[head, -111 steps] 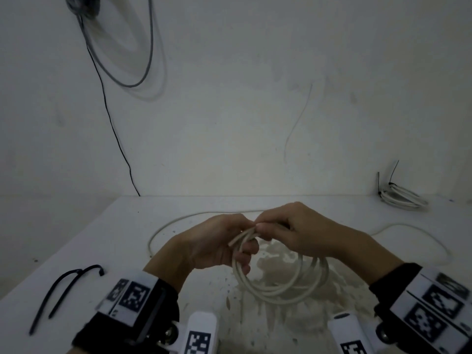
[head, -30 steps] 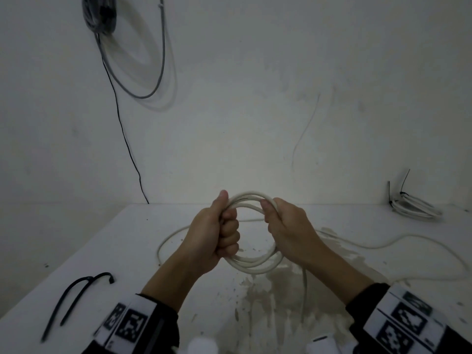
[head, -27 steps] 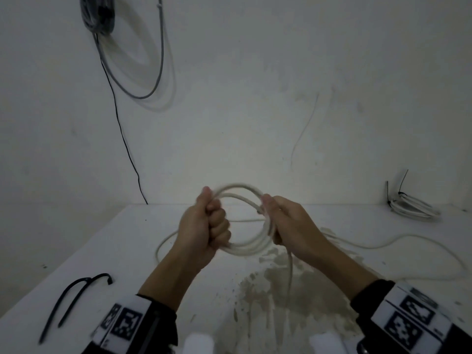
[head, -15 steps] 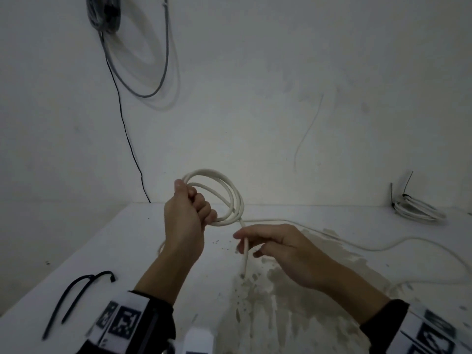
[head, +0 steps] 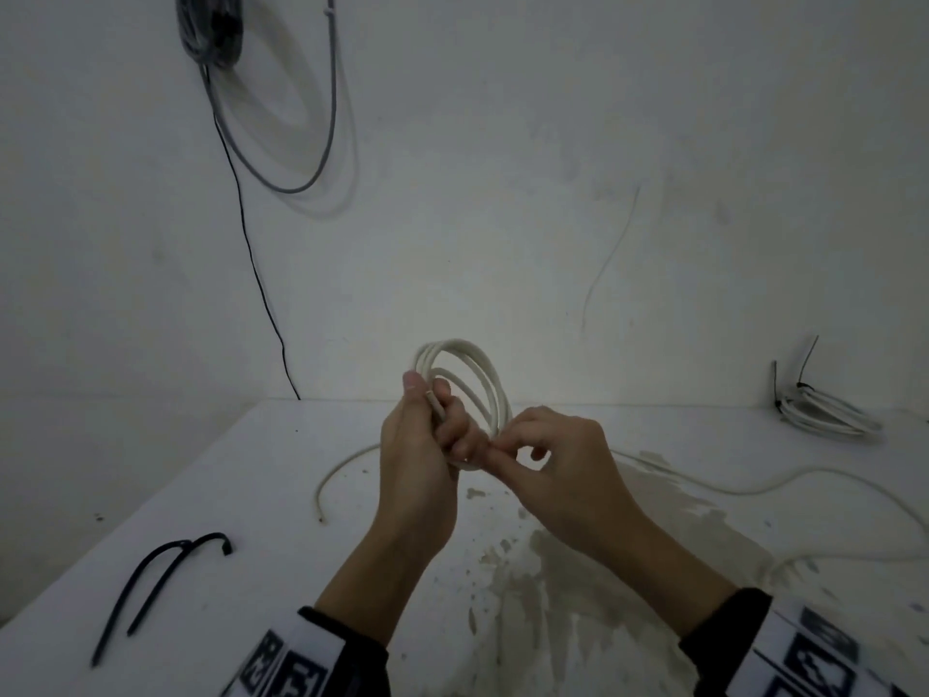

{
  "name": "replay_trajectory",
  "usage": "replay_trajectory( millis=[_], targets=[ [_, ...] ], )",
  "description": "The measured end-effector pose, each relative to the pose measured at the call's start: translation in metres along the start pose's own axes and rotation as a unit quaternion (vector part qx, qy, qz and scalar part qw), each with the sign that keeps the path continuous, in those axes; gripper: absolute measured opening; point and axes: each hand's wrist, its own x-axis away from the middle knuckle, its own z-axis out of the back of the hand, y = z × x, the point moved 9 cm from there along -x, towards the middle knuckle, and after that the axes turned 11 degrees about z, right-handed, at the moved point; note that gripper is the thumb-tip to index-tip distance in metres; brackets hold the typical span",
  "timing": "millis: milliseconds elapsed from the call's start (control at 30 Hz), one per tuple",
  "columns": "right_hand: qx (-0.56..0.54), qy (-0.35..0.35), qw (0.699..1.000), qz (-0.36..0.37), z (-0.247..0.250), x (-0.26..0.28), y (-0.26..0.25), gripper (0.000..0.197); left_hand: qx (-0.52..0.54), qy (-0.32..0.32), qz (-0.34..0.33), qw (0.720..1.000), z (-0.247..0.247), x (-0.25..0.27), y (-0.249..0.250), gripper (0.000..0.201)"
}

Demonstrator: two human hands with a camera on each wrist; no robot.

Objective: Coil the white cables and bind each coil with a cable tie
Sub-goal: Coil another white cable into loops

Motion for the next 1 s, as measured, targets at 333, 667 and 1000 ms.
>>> replay_trajectory(
  millis=[333,667,1000],
  targets=[
    [-0.280,0.031,0.894,-0.347,0.000,0.017,0.039,0.048,0.116,-0.134,0.210,0.961,-0.015,0.012,-0.029,0.039],
    [-0.375,-0.014,0.812,-0.448,-0.016,0.035,0.048,0.056,-0.064,-0.109,0.196,0.972,-0.018,0.006,-0.039,0.042],
    [-0.540,0.069,0.705,-0.454,-0.019,0.036,0.047,0.030,0.004,-0.137,0.271,0.953,-0.011,0.010,-0.056,0.019]
  ],
)
